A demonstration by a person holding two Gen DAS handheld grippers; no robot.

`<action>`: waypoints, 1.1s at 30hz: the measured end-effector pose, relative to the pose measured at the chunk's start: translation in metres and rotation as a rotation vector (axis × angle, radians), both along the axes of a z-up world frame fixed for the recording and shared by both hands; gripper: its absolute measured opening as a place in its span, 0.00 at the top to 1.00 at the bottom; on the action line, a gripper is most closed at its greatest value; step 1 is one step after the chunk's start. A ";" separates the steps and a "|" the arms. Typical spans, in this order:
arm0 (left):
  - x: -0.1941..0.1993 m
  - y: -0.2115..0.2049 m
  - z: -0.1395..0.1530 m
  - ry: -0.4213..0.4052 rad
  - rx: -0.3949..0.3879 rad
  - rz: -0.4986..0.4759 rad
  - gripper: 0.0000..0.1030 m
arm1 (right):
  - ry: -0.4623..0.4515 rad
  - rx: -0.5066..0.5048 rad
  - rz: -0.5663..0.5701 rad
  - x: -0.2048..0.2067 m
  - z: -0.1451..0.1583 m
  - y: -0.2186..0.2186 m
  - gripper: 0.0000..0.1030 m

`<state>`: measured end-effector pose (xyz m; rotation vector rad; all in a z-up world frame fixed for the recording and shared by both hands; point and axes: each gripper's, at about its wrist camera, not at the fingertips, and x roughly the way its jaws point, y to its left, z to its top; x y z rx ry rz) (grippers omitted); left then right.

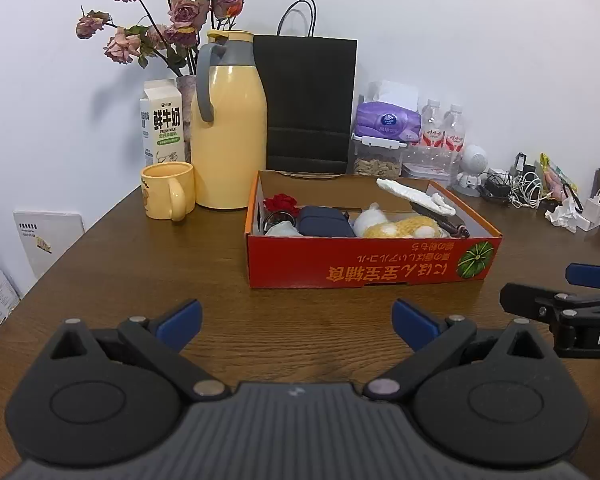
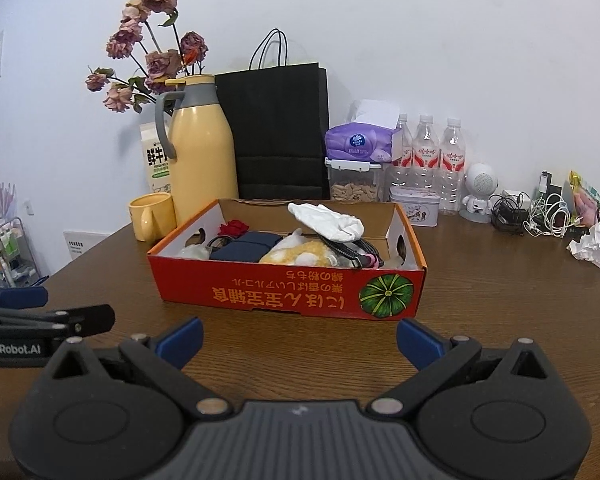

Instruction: Organize objects

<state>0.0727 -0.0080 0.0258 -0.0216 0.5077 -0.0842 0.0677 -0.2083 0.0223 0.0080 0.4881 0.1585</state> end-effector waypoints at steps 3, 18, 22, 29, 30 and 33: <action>0.000 0.000 0.001 -0.002 0.000 -0.002 0.00 | -0.001 -0.001 0.000 -0.001 0.002 0.001 0.00; 0.001 -0.001 0.002 -0.008 0.011 0.005 0.00 | 0.000 0.003 0.001 0.000 0.004 0.001 0.00; 0.001 -0.002 0.002 -0.009 0.014 0.005 0.00 | 0.001 0.004 0.002 0.000 0.004 0.001 0.00; 0.001 -0.002 0.002 -0.008 0.014 0.007 0.00 | 0.001 0.004 0.002 0.000 0.003 0.000 0.00; 0.001 -0.002 0.002 -0.008 0.013 0.005 0.00 | 0.000 0.004 0.002 0.000 0.003 0.000 0.00; 0.001 -0.003 0.002 -0.011 0.014 0.005 0.00 | 0.002 0.004 0.001 0.000 0.003 0.000 0.00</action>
